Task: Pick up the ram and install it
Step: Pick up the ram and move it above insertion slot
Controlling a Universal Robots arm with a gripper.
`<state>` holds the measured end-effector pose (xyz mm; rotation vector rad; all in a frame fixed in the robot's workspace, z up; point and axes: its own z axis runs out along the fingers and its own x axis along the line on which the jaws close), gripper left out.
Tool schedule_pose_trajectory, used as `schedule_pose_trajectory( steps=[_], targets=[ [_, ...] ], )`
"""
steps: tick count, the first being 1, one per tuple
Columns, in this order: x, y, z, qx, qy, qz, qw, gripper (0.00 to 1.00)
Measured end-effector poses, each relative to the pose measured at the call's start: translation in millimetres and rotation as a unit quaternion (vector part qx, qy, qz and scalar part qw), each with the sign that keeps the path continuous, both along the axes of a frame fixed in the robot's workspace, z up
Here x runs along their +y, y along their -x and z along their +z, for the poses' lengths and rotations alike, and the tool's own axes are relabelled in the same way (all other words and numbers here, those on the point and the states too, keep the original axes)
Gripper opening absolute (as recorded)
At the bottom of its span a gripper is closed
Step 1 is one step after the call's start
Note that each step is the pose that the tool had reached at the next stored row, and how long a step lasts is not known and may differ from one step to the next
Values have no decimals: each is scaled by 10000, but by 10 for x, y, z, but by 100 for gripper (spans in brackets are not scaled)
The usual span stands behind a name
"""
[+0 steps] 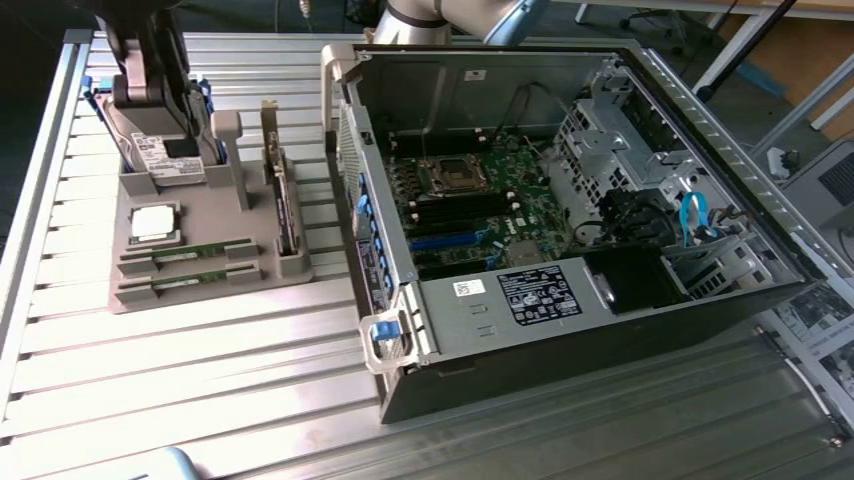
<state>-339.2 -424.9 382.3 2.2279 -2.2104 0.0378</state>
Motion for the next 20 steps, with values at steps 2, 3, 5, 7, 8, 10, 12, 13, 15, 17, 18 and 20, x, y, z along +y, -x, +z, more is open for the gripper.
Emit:
schedule_pose_trajectory(
  steps=[2, 3, 5, 7, 8, 10, 12, 13, 15, 17, 18, 20],
  targets=[
    [0, 0, -5, 0, -1, 0, 10000, 30],
    [0, 1, -7, -1, 0, 0, 10000, 30],
    [0, 1, -13, -1, -1, 0, 10000, 30],
    [0, 2, -19, -1, 0, 0, 10000, 30],
    [0, 2, -21, 0, 0, 0, 10000, 30],
    [0, 3, -26, 0, 0, 0, 10000, 30],
    [0, 4, -31, 0, 0, 0, 10000, 30],
    [0, 4, -33, 0, 0, 0, 10000, 30],
    [0, 5, -38, 0, 0, 0, 10000, 30],
    [0, 6, -43, -1, -1, 0, 10000, 30],
    [0, 6, -45, -1, 0, 0, 10000, 30],
    [0, 7, -49, 0, 0, 0, 10000, 30]
  ],
)
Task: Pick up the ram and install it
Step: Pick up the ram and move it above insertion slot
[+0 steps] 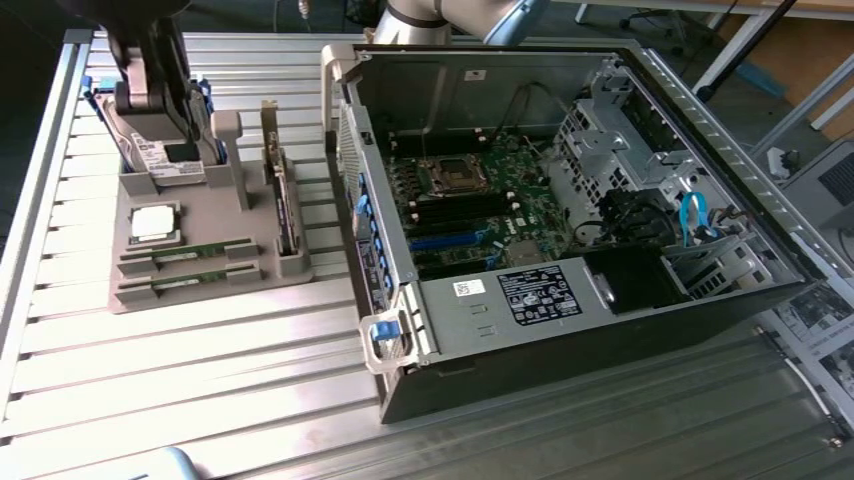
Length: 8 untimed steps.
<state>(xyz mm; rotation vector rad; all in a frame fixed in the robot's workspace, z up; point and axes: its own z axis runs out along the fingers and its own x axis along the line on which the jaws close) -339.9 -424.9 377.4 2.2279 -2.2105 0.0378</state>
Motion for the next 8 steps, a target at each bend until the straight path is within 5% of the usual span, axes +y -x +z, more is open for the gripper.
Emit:
schedule_pose_trajectory(
  steps=[8],
  targets=[
    [0, 4, -20, 0, 0, 0, 10000, 30]
  ],
)
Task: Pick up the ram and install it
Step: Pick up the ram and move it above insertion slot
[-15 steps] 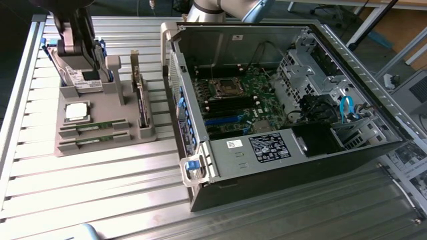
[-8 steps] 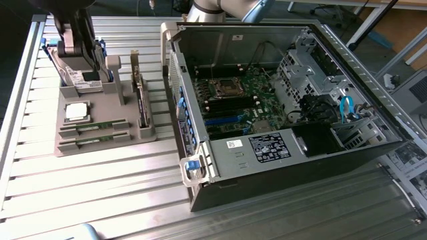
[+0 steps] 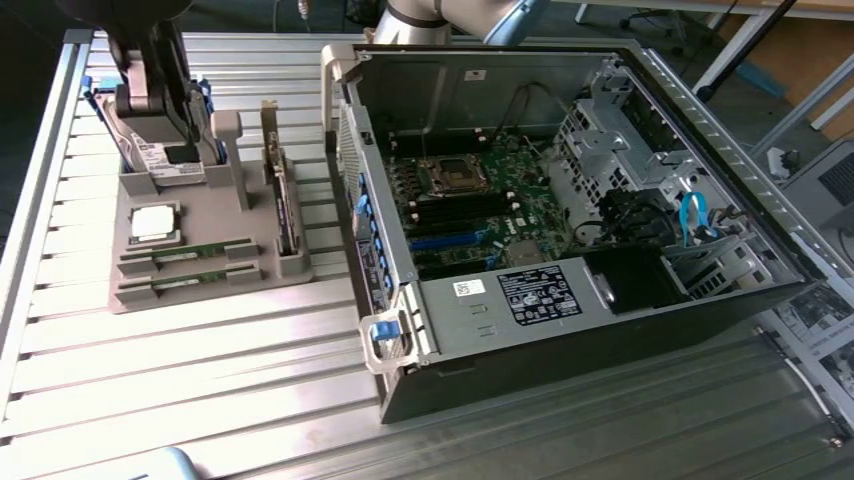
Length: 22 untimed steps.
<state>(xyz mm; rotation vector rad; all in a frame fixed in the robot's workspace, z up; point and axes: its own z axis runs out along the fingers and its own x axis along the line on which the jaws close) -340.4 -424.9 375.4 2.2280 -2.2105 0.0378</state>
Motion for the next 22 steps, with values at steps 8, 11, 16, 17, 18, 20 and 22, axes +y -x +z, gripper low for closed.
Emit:
schedule_pose_trajectory(
  steps=[8, 11, 16, 17, 18, 20, 22],
  targets=[
    [0, 2, -14, 0, 0, 0, 10000, 30],
    [0, 3, -21, 0, 0, 0, 10000, 30],
    [0, 4, -29, 0, 0, 0, 10000, 30],
    [0, 4, -31, 0, 0, 0, 10000, 30],
    [0, 4, -33, 0, 0, 0, 10000, 30],
    [0, 4, -36, 0, 0, 0, 10000, 30],
    [0, 4, -40, 0, 0, 0, 10000, 30]
  ],
)
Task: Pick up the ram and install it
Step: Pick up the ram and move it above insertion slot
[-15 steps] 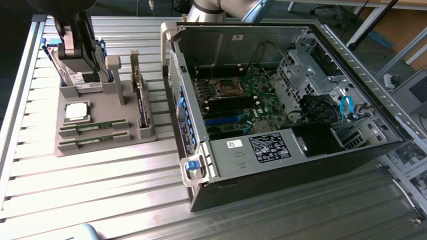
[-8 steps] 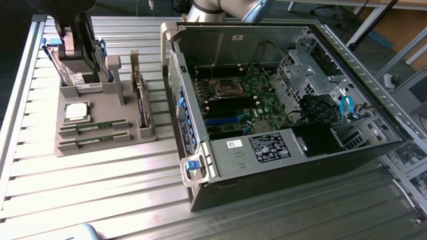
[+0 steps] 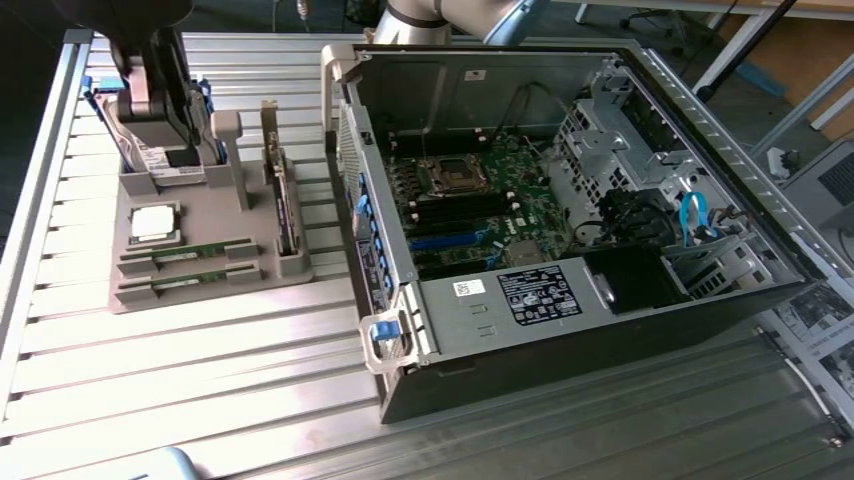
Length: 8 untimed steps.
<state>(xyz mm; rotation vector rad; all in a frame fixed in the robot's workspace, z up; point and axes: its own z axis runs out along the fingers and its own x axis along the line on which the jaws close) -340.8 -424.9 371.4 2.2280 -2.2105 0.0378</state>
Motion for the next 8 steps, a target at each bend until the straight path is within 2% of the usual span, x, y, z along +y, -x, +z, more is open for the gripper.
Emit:
schedule_pose_trajectory(
  steps=[6, 8],
  targets=[
    [0, 1, -11, 0, 0, 0, 10000, 30],
    [0, 5, -53, 0, 0, 0, 10000, 30]
  ],
)
